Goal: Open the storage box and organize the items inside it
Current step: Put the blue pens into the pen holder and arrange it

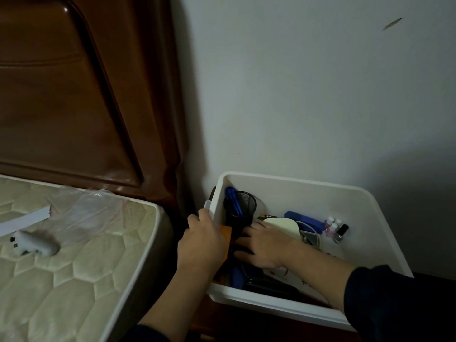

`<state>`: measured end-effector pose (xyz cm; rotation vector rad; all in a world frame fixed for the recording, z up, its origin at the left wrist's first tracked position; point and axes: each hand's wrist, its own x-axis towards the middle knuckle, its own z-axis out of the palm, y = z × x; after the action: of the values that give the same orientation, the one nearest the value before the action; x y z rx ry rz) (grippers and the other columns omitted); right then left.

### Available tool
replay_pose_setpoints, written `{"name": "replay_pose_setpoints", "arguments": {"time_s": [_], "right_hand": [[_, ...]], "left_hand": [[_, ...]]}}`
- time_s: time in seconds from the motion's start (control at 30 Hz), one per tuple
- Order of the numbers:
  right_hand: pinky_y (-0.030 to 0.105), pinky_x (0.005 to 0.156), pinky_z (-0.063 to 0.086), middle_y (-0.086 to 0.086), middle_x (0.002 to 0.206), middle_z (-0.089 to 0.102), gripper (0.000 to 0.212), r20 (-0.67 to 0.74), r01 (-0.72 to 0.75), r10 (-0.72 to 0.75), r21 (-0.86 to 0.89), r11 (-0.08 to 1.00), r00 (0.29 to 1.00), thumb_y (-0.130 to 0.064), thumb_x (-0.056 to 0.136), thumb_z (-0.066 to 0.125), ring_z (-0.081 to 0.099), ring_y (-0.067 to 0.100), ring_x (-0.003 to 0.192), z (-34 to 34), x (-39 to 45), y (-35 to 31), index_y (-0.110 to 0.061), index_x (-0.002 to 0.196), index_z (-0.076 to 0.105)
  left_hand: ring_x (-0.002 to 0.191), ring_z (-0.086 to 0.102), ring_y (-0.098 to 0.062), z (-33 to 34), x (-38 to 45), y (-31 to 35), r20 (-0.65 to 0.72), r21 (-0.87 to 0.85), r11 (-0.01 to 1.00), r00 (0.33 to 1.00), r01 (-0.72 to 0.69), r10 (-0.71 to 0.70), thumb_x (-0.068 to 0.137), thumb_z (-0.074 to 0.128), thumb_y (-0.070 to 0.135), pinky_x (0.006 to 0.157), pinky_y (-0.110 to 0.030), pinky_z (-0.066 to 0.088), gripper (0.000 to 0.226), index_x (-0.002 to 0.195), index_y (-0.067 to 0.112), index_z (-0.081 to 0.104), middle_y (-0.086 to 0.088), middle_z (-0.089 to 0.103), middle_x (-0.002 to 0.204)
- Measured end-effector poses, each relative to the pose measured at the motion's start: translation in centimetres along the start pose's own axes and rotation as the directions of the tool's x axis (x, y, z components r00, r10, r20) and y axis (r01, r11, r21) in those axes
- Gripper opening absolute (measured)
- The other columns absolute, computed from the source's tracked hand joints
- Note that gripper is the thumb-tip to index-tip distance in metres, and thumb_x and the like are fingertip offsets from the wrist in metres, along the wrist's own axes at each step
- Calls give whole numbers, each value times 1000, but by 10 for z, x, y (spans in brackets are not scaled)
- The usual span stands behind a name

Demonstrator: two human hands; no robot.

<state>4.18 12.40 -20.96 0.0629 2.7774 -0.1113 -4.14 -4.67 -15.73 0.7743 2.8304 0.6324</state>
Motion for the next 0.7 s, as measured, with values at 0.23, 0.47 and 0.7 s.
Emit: {"name": "replay_pose_setpoints", "arguments": {"time_s": [0.23,0.47,0.7], "right_hand": [[45,120,27,1,133,64,62,-14,5,-5,-9,1000,1000,-68,106,24,51,24,130,1,0,-6,-26,133,61],[49,127,13,8,144,55,63,113,-153,152,1,988,982,-63,108,23,37,30,142,-2,12,-23,-27,139,65],[40,103,43,6,88,58,59,-16,-230,236,182,956,972,-61,108,33,58,28,102,-13,10,-13,-17,81,61]], "left_hand": [[93,69,-30,0,-1,-1,-8,-35,999,1000,-5,5,102,40,37,72,-41,61,26,120,18,43,-8,53,116],[90,67,-27,1,1,-3,-7,-36,999,1000,14,-14,107,42,28,75,-43,62,17,121,20,42,-7,52,115],[90,68,-26,2,2,-2,-10,-44,999,1000,15,-16,107,44,30,73,-42,64,19,123,20,43,-8,53,116]]}}
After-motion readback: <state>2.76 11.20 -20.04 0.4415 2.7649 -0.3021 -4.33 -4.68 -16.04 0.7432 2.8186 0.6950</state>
